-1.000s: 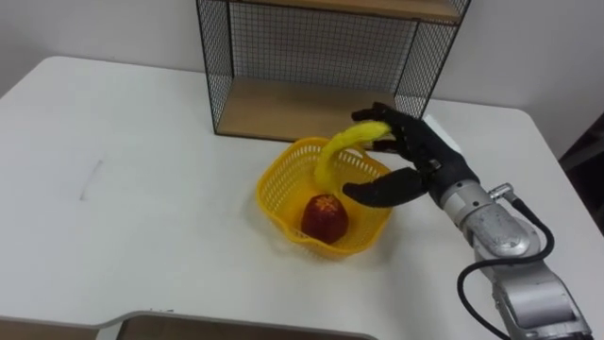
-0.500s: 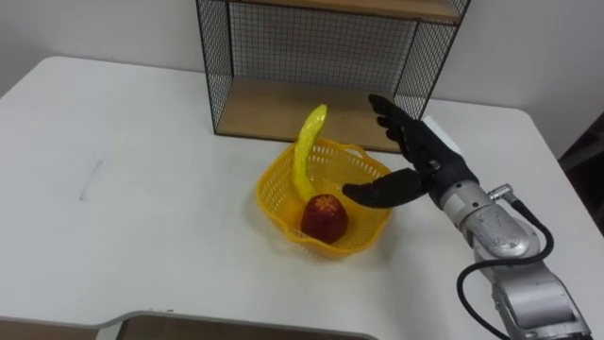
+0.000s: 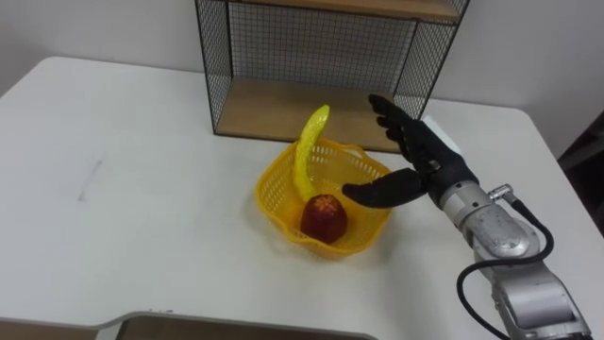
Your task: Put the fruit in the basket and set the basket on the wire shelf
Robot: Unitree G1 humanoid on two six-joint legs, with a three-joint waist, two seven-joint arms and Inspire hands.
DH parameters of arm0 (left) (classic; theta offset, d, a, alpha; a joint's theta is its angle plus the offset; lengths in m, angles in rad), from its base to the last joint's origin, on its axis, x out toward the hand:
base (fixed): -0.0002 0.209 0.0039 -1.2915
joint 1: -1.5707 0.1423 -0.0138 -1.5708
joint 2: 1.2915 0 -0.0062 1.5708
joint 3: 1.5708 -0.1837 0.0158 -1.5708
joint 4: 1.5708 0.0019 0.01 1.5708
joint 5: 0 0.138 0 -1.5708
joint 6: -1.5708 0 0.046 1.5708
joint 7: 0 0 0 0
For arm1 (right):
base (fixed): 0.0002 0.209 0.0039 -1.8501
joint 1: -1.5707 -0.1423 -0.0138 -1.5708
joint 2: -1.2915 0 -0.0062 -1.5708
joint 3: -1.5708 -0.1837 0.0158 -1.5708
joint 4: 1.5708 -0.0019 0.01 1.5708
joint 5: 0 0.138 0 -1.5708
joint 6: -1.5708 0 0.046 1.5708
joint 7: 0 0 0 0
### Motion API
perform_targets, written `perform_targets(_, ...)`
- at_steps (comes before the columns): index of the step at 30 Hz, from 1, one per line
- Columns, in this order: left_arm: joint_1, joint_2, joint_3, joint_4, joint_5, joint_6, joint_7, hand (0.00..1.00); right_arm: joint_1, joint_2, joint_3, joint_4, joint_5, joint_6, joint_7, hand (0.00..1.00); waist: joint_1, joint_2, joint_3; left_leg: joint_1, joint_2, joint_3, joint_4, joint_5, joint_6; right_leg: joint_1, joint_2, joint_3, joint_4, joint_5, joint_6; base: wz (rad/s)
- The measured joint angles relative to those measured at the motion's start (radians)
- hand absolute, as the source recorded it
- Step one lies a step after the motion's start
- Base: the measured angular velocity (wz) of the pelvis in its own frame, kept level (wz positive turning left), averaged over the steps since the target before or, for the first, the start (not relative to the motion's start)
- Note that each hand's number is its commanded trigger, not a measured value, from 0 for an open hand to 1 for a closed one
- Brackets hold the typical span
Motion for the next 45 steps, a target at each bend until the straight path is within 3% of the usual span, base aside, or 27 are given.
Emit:
perform_targets(6, -0.001, 0.0, 0.0, 0.004, -0.002, -0.001, 0.001, 0.0, 0.001, 0.0, 0.0, -0.006, 0.075, 0.0, -0.022, 0.0, -0.001, -0.002, -0.0003, 0.0, 0.0, -0.001, 0.001, 0.0, 0.0, -0.001, 0.0, -0.003, 0.0, 0.0, 0.0, 0.0)
perform_targets(12, 0.009, -0.003, 0.018, 0.04, -0.012, -0.004, 0.003, 0.0, 0.019, 0.0, -0.023, -0.038, 0.245, -0.001, -0.099, 0.0, -0.003, 0.01, -0.0051, 0.0, 0.0, -0.001, 0.002, 0.0, 0.0, 0.001, -0.001, -0.014, -0.002, 0.001, 0.001, 0.0)
perform_targets(16, 0.039, -0.016, 0.068, 0.041, -0.062, -0.02, 0.013, 0.0, 0.048, 0.0, -0.103, -0.096, 0.324, -0.002, -0.139, 0.0, -0.013, 0.037, -0.0047, -0.001, 0.0, -0.003, 0.011, -0.002, 0.003, 0.003, -0.003, -0.012, -0.001, 0.001, 0.002, 0.02)
perform_targets(19, 0.063, -0.016, 0.091, 0.047, -0.11, -0.027, 0.033, 0.0, 0.089, -0.001, -0.147, -0.127, 0.39, -0.023, -0.17, 0.0, -0.027, 0.059, -0.0109, 0.002, 0.0, -0.002, 0.011, -0.002, 0.003, 0.008, -0.003, -0.011, -0.001, 0.001, 0.002, -0.01)
perform_targets(20, 0.075, -0.016, 0.107, 0.053, -0.137, -0.037, 0.046, 0.0, 0.11, -0.001, -0.163, -0.13, 0.426, -0.029, -0.177, 0.0, -0.028, 0.066, -0.0083, 0.008, 0.0, 0.001, 0.01, -0.002, 0.003, 0.012, -0.002, -0.006, -0.001, 0.001, 0.002, -0.05)
perform_targets(27, 0.091, -0.016, 0.19, 0.08, -0.326, -0.082, 0.137, 0.0, 0.173, -0.006, -0.248, -0.13, 0.565, -0.037, -0.265, 0.0, -0.043, 0.081, -0.0036, 0.001, -0.002, -0.01, 0.018, -0.001, 0.005, 0.005, -0.005, -0.012, -0.006, 0.0, 0.003, 0.02)
perform_targets(31, 0.114, -0.015, 0.312, 0.076, -0.536, -0.089, 0.242, 0.0, 0.205, -0.011, -0.284, -0.134, 0.619, -0.045, -0.341, 0.0, -0.042, 0.083, -0.0039, 0.012, 0.0, 0.007, 0.005, 0.0, 0.007, 0.003, -0.008, 0.008, -0.004, -0.003, 0.007, -0.09)
perform_targets(32, 0.113, -0.015, 0.353, 0.071, -0.59, -0.089, 0.284, 0.0, 0.208, -0.011, -0.286, -0.134, 0.619, -0.045, -0.358, 0.0, -0.041, 0.093, -0.0096, 0.017, 0.0, 0.011, -0.003, 0.0, 0.007, 0.001, -0.01, 0.011, -0.004, -0.003, 0.007, -0.15)
perform_targets(33, 0.113, -0.015, 0.38, 0.059, -0.617, -0.088, 0.306, 0.0, 0.209, -0.011, -0.288, -0.134, 0.619, -0.045, -0.364, 0.0, -0.044, 0.09, -0.0089, 0.017, -0.001, 0.011, -0.004, 0.0, 0.007, 0.001, -0.01, 0.01, -0.005, -0.003, 0.007, -0.07)
perform_targets(35, 0.117, -0.01, 0.46, -0.032, -0.697, -0.088, 0.408, 0.0, 0.217, -0.011, -0.297, -0.135, 0.617, -0.044, -0.397, 0.0, -0.044, 0.091, -0.0089, 0.017, -0.001, 0.013, -0.008, 0.001, 0.007, 0.001, -0.01, 0.01, -0.004, -0.003, 0.007, 0.0)
perform_targets(38, 0.122, -0.004, 0.513, -0.197, -0.781, -0.096, 0.536, 0.0, 0.232, -0.011, -0.307, -0.145, 0.611, -0.044, -0.436, 0.0, -0.024, 0.097, -0.0103, 0.023, -0.001, 0.011, -0.015, 0.001, 0.007, 0.003, -0.011, 0.01, -0.004, -0.003, 0.007, -0.01)
perform_targets(40, 0.116, -0.004, 0.548, -0.303, -0.795, -0.111, 0.608, 0.0, 0.259, -0.009, -0.32, -0.158, 0.611, -0.044, -0.457, 0.0, 0.003, 0.103, -0.0127, 0.03, -0.001, 0.013, -0.021, 0.001, 0.007, 0.004, -0.011, 0.012, -0.001, -0.003, 0.008, -0.06)
perform_targets(45, 0.114, -0.004, 0.618, -0.563, -0.775, -0.163, 0.828, 0.0, 0.341, -0.009, -0.331, -0.235, 0.585, -0.044, -0.49, 0.0, 0.029, 0.118, -0.0148, 0.032, -0.001, 0.014, -0.029, 0.0, 0.007, 0.0, -0.012, 0.015, 0.0, -0.003, 0.008, -0.03)
